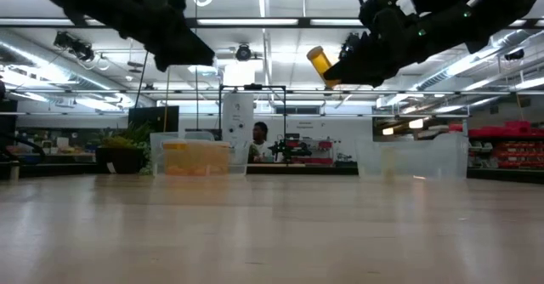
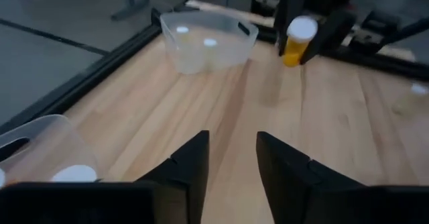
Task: Pick and place medicine bottles into bin by pill shape (circle, oval)
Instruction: Put the small orange pill bottle into the right transparent bin
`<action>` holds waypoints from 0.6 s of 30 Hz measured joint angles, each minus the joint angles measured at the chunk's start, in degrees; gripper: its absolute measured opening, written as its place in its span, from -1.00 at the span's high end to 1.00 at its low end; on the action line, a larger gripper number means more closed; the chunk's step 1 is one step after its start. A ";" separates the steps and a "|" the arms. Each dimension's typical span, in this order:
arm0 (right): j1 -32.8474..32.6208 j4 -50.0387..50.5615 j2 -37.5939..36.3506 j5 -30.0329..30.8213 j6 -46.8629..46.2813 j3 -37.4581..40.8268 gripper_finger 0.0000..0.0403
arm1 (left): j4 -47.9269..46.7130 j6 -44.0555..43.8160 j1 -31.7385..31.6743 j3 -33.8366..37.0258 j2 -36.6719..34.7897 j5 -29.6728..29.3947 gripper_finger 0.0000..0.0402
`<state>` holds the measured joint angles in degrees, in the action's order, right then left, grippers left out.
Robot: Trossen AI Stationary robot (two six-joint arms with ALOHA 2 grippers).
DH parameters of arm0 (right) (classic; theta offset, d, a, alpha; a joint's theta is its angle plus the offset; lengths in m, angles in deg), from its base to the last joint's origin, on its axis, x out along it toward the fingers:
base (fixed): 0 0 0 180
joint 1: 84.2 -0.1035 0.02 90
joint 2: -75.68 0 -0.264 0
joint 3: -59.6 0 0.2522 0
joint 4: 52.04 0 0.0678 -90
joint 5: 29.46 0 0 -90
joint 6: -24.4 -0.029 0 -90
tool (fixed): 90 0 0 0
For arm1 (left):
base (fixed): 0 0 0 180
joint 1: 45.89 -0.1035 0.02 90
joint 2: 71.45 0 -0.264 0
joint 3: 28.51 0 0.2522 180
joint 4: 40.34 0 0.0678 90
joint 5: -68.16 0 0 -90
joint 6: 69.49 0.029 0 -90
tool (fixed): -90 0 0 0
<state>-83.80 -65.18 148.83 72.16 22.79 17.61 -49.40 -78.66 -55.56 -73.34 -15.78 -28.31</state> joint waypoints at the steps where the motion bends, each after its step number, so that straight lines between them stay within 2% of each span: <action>1: -0.41 -1.43 0.69 0.72 0.48 0.00 0.41 | 0.07 0.76 -0.30 -0.74 1.59 0.66 0.31; 5: -1.48 -8.64 3.94 1.94 2.72 0.00 0.41 | 3.78 4.16 -0.55 -2.93 7.72 2.93 0.16; 11: -1.44 -21.08 9.45 2.08 5.53 0.00 0.41 | 17.24 7.79 -0.39 -3.31 15.87 9.12 -0.04; 18: -1.46 -27.43 10.66 2.08 8.74 -0.04 0.41 | 31.82 8.38 -0.17 -3.32 23.33 11.36 -0.14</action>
<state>-85.26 -92.60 159.49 74.23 31.53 17.57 -17.58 -70.29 -55.73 -76.66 7.54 -16.95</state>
